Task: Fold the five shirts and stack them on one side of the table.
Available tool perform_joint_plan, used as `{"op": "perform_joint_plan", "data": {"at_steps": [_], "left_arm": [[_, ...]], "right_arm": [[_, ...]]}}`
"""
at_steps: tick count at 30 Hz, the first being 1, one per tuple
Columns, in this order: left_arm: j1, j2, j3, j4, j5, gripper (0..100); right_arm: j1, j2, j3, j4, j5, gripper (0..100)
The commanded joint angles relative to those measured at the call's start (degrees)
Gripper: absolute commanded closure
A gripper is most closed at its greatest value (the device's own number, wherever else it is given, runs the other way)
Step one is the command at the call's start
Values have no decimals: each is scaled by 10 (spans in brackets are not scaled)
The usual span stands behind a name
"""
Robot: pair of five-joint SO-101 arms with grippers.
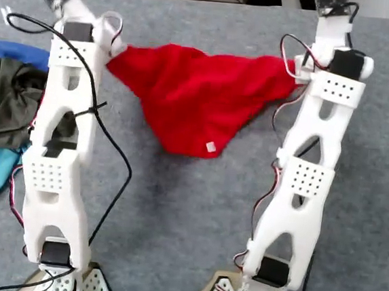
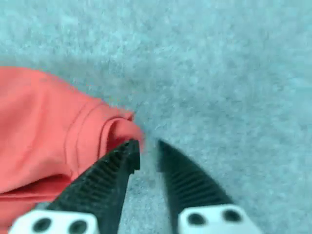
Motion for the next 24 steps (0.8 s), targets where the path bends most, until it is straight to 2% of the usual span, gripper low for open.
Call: {"op": "perform_joint_plan", "data": {"at_steps": [1,3,6,10,13,16,19,24], "left_arm": [[45,-40,-93,47,6,979],[51,-37,-116,74,11,979],[25,-36,-123,90,75,967],[-18,-36,-127,101,152,895],[-31,-36,-122,88,160,878],[-40,-36,-105,62,132,880],[-43,-36,-95,47,76,890],[-44,-36,-91,47,65,893]], "right_arm": [[-48,-68,-24,2,-3,751],[-95,-72,-23,3,-2,717],[-152,-51,-12,-2,3,713],[-204,26,-2,-20,18,713],[-247,78,-2,-25,33,713],[-276,114,-2,-23,80,715],[-277,136,-3,-26,99,788],[-248,142,-4,-37,100,991]]}}
